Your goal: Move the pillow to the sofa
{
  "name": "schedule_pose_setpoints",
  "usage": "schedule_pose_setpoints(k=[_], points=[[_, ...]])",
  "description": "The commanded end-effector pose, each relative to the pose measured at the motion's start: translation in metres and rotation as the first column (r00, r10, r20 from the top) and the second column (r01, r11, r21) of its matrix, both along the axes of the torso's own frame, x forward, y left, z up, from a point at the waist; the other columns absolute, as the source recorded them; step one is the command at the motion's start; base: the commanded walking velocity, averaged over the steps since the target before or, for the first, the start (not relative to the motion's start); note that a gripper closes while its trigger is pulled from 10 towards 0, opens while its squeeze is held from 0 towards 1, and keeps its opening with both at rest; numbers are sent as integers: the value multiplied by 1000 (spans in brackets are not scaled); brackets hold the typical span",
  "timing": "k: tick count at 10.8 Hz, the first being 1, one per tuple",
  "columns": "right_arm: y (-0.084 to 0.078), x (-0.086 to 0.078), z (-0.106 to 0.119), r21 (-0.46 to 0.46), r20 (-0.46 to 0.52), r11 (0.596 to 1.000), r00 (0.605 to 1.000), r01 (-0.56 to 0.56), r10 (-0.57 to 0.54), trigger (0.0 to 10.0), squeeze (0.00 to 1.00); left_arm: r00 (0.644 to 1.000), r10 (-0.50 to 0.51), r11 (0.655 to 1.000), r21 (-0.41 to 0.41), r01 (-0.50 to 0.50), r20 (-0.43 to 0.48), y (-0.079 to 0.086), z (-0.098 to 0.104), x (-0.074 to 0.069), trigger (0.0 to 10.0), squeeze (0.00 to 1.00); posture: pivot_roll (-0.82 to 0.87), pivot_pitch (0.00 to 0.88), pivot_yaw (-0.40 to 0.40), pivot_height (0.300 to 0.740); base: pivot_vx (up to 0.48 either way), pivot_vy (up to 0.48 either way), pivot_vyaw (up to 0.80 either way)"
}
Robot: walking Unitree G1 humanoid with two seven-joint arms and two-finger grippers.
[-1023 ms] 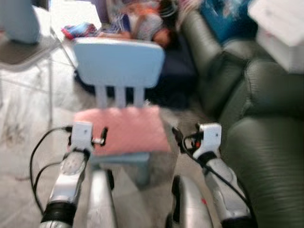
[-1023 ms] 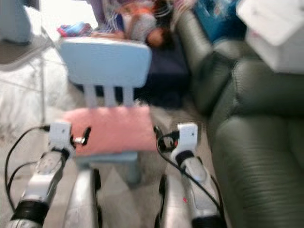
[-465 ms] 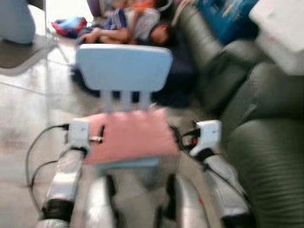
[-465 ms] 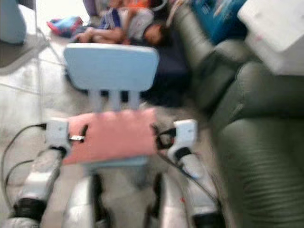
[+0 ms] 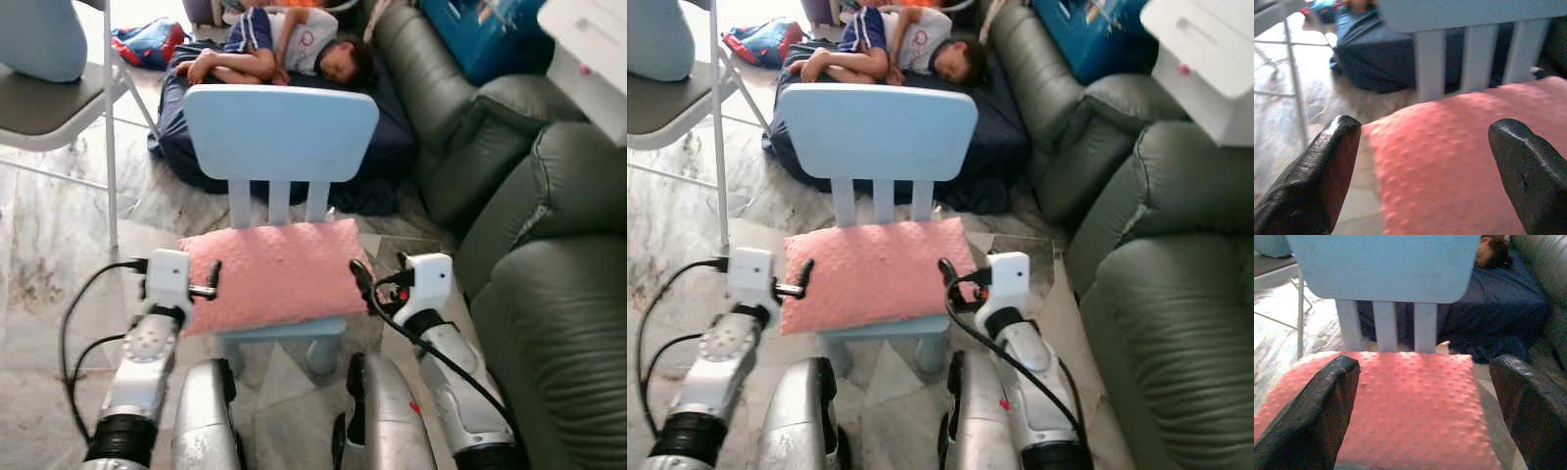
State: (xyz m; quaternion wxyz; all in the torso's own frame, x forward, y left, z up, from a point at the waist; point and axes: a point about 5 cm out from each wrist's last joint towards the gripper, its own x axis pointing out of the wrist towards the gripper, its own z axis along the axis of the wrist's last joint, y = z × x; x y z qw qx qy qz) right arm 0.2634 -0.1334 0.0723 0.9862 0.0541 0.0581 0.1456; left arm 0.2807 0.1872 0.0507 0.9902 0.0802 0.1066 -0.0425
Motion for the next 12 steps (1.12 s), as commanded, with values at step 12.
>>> schedule_pose_setpoints(k=[12], points=[[-11,17,9,52,-73,999,997,-9,13,10000,0,997,15,996,84,-21,75,17,29,21,10000,0,-39,338,-97,512,0,0,0]])
